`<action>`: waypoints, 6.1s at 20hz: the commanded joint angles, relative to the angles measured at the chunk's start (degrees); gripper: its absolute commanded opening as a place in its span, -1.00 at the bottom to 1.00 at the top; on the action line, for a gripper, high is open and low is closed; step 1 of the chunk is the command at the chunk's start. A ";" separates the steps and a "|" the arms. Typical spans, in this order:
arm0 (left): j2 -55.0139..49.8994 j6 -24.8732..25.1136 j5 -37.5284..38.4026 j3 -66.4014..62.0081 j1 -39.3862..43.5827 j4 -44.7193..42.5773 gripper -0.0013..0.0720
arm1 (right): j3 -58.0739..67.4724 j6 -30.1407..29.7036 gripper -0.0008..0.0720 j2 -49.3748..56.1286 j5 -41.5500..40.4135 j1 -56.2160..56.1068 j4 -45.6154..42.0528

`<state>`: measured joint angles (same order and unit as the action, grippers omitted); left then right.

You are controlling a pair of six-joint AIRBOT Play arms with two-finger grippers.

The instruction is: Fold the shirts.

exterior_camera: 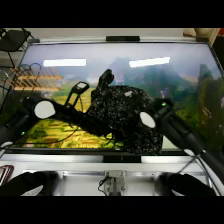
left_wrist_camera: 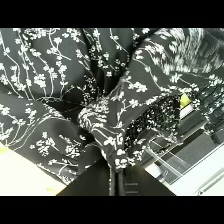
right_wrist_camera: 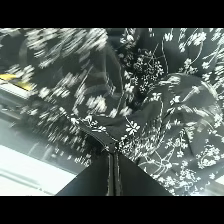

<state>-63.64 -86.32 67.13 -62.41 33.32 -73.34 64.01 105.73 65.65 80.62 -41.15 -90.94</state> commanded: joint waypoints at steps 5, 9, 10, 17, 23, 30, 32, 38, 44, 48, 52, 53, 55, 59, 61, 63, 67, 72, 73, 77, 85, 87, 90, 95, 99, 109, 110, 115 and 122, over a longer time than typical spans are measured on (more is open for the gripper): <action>-0.52 0.17 -1.53 4.00 -0.11 -0.39 -0.84 | 0.52 0.50 -0.86 7.80 -2.38 -0.02 2.34; -0.50 0.17 -1.03 4.00 -0.15 -0.39 -0.73 | 5.95 1.18 -0.86 -0.22 -3.34 -0.02 -0.63; -0.50 0.20 -1.09 3.28 -0.22 -0.39 -0.73 | 7.17 1.18 -0.86 -2.01 -3.91 -0.02 -1.29; -0.96 0.17 0.48 -0.87 -5.92 -0.39 -0.33 | 8.11 2.14 -0.87 -2.38 -2.69 -0.04 -0.11; -5.07 1.99 2.58 -0.79 -10.86 -0.70 0.81 | 8.13 1.05 -0.87 4.35 -3.87 -0.04 3.52; -7.13 4.46 2.05 -9.09 -36.68 -24.33 0.78 | 8.13 2.78 -0.87 5.86 -1.42 -0.04 6.67; -10.60 4.52 1.97 -15.78 -48.00 -22.40 0.75 | 8.13 4.26 -0.87 5.86 0.00 -0.04 6.84; -23.76 13.31 2.97 -24.11 -64.81 -9.55 0.75 | 8.13 5.27 -0.87 5.86 2.34 -0.04 6.95; -32.13 20.00 1.90 -25.90 -65.26 -9.92 0.75 | 8.13 8.76 -0.86 5.86 2.56 -0.04 7.08; -32.72 22.86 1.95 -26.38 -65.85 -10.34 0.75 | 8.13 9.14 -0.86 5.86 2.56 -0.04 6.91; -33.73 24.06 2.56 -26.36 -67.30 -12.31 0.75 | 8.13 9.16 -0.86 5.86 3.21 -0.04 7.13; -34.23 24.20 2.60 -26.36 -67.58 -12.13 0.74 | 8.13 9.16 -0.86 5.86 3.32 -0.04 7.08; -35.50 25.68 3.21 -26.36 -67.34 -11.28 0.74 | 8.13 9.16 -0.86 5.86 3.19 -0.04 6.86; -38.05 26.36 4.13 -26.36 -66.90 -11.28 0.73 | 8.13 9.16 -0.86 5.86 3.19 -0.04 6.62; -38.80 27.65 4.50 -26.34 -66.69 -11.30 0.72 | 8.13 9.16 -0.86 5.86 3.19 -0.04 6.27; -39.32 27.85 4.52 -26.36 -66.62 -11.34 0.70 | 8.13 9.16 -0.86 5.86 3.19 -0.02 6.01; -41.22 28.24 5.64 -26.34 -66.16 -11.28 0.30 | 8.13 9.16 -0.86 5.86 3.19 -0.02 4.42; -42.34 28.87 5.55 -26.34 -64.61 -11.30 -0.10 | 8.13 9.16 -0.86 5.86 3.17 -0.02 3.23; -42.34 28.83 5.60 -26.34 -64.24 -11.32 -0.21 | 8.13 9.16 -0.86 5.86 3.17 -0.02 2.93; -42.14 28.41 6.75 -26.40 -62.69 -11.30 -0.84 | 8.13 9.14 -0.86 5.86 3.17 -0.02 2.29; -37.57 22.64 7.02 -30.80 -60.81 -12.00 -0.85 | 8.13 8.96 -0.86 5.84 5.35 -0.02 2.29; -35.28 20.50 7.37 -33.09 -60.81 -12.09 -0.85 | 8.13 8.07 -0.86 5.84 6.54 -0.02 2.03; -32.28 16.50 11.15 -36.52 -59.93 -11.98 -0.85 | 8.17 6.73 -0.86 5.53 7.37 -0.02 0.22; -21.22 8.11 11.21 -38.82 -53.90 -6.27 -0.85 | 8.20 3.61 -0.86 3.67 9.25 0.81 -6.49; -9.73 9.09 18.16 -37.16 -35.06 -3.78 -0.85 | 8.20 0.81 -0.87 3.48 8.96 7.08 -6.45; 11.08 11.78 35.74 0.48 13.38 -18.71 -0.86 | 8.20 -9.07 -0.87 3.45 6.21 18.58 -6.38; 12.46 11.65 35.74 2.01 15.34 -18.69 -0.86 | 8.20 -9.20 -0.86 3.48 5.79 18.56 -6.01; 13.84 10.60 35.21 4.22 21.24 -18.60 -0.86 | 8.20 -10.47 -0.86 3.39 4.04 18.53 -3.50; 10.56 8.02 28.85 5.20 18.49 -18.58 -0.86 | 8.20 -11.06 -0.86 -2.73 3.93 18.53 -2.51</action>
<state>-51.83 -77.60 98.59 -57.60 52.05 -91.92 72.14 94.91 65.41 84.73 -22.63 -94.41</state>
